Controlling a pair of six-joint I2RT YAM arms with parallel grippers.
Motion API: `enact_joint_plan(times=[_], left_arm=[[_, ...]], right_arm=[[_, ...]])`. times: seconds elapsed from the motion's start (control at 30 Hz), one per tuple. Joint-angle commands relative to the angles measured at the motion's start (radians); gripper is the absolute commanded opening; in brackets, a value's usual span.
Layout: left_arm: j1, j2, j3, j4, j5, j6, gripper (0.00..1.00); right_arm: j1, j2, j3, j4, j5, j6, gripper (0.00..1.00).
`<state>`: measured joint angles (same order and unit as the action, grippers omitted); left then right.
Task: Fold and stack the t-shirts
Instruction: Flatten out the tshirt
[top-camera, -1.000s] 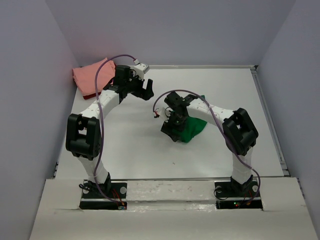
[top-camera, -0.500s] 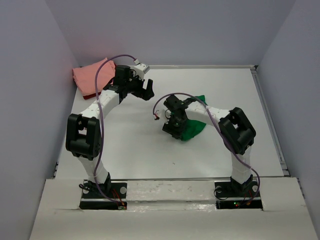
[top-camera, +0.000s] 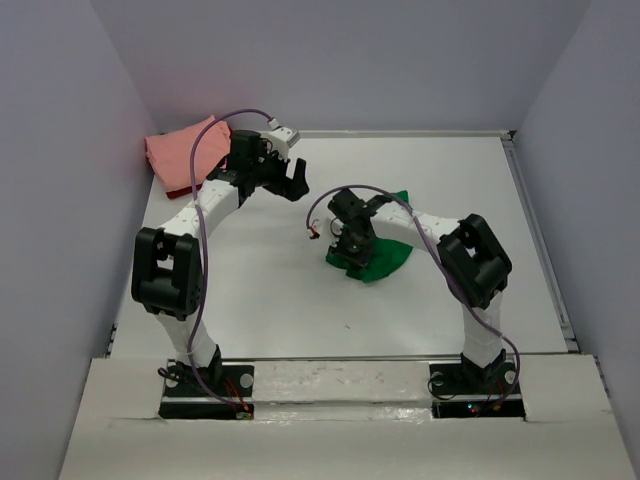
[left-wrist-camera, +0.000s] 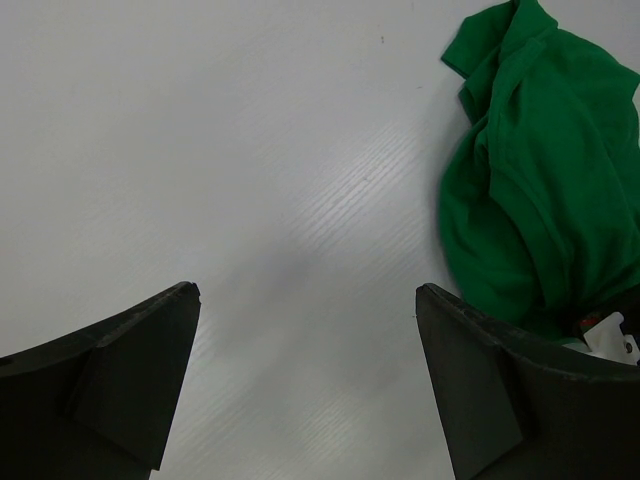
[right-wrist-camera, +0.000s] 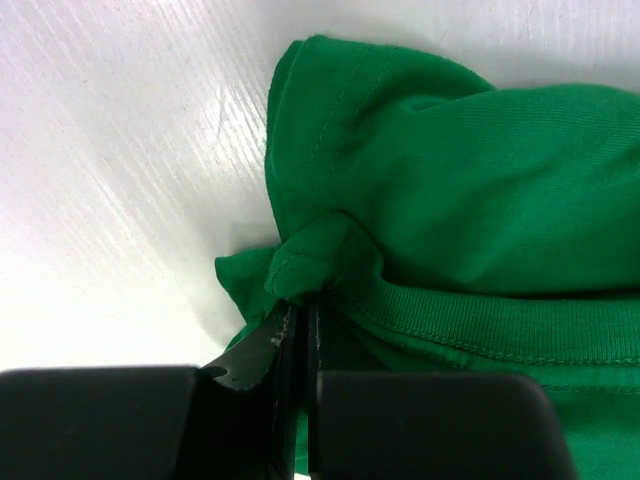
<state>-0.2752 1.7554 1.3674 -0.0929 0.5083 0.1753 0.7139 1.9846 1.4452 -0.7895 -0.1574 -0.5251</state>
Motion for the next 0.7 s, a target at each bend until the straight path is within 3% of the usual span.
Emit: enact_joint_plan(times=[0.0, 0.33, 0.67], left_arm=[[-0.009, -0.05, 0.009, 0.033, 0.022, 0.004, 0.99], [-0.01, -0.04, 0.035, 0.028, 0.022, -0.007, 0.99], [-0.016, -0.054, 0.03, 0.019, 0.013, 0.0, 0.99]], right_arm=[[0.009, -0.024, 0.04, -0.06, -0.007, -0.001, 0.0], [-0.043, -0.207, 0.205, -0.117, 0.076, 0.004, 0.0], [-0.108, -0.262, 0.294, -0.143, 0.243, -0.012, 0.0]])
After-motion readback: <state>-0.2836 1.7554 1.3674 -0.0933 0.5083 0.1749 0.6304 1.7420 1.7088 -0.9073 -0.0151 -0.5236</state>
